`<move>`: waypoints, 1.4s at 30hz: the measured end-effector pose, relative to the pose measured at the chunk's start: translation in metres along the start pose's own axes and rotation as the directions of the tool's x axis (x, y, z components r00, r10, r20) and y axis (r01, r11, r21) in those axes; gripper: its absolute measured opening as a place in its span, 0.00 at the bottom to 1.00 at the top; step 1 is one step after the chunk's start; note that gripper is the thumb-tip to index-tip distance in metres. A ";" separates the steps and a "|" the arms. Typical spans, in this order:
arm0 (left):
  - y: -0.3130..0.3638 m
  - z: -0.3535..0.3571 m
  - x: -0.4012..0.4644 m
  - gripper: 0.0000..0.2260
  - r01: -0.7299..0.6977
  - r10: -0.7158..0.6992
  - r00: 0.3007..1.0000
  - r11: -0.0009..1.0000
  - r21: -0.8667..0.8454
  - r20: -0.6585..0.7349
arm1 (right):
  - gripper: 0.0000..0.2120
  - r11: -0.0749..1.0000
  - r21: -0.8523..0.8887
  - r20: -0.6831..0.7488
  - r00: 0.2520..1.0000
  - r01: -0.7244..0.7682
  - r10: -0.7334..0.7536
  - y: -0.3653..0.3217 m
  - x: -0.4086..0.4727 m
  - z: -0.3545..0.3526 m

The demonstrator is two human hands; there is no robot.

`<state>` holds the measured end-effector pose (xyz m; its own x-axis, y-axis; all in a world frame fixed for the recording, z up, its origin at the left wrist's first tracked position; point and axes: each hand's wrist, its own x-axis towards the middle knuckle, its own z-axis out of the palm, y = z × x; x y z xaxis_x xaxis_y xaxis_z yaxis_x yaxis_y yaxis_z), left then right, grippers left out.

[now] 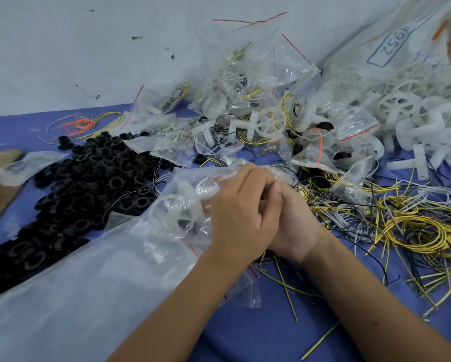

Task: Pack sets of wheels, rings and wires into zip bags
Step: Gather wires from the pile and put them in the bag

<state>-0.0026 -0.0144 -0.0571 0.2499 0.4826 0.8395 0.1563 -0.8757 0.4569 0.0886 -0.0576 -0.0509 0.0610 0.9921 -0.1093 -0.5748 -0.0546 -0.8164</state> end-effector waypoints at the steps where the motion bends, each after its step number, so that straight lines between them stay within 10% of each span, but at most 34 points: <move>1: -0.001 0.000 -0.001 0.08 0.026 -0.026 1.000 1.000 0.006 0.003 | 0.26 0.998 0.059 0.023 0.999 -0.038 0.037 0.002 0.001 0.000; 4: -0.003 0.000 -0.003 0.09 0.074 -0.074 0.997 0.996 0.046 0.002 | 0.39 0.990 0.098 0.090 0.991 -0.105 0.096 0.006 0.006 0.002; 10: -0.011 -0.001 -0.004 0.09 0.201 -0.200 0.979 0.978 0.050 -0.028 | 0.23 0.999 -0.020 -0.016 0.999 -0.032 0.032 0.011 0.014 -0.001; 16: -0.030 -0.004 -0.002 0.10 0.405 -0.406 0.914 0.912 0.056 0.004 | 0.19 0.841 -0.529 -0.036 0.986 0.117 -0.160 -0.006 0.006 -0.012; 29: -0.058 -0.019 0.003 0.11 0.708 -0.702 0.692 0.615 0.348 -0.168 | 0.16 0.728 -0.634 -0.352 0.741 0.260 -0.571 -0.038 -0.001 -0.050; 36: -0.057 -0.019 0.004 0.11 0.783 -0.734 0.616 0.610 0.121 -0.285 | 0.07 0.458 -0.884 -0.288 0.664 0.092 -0.690 -0.035 0.001 -0.057; 42: -0.059 -0.015 0.003 0.12 0.797 -0.759 0.604 0.583 0.159 -0.244 | 0.08 -0.076 -0.961 -0.125 0.665 -0.265 -0.736 -0.030 0.002 -0.065</move>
<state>-0.0256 0.0379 -0.0771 -0.2006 0.9518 0.2319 0.4422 -0.1232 0.8884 0.1593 -0.0615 -0.0631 0.5659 0.6860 0.4574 0.8119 -0.3669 -0.4541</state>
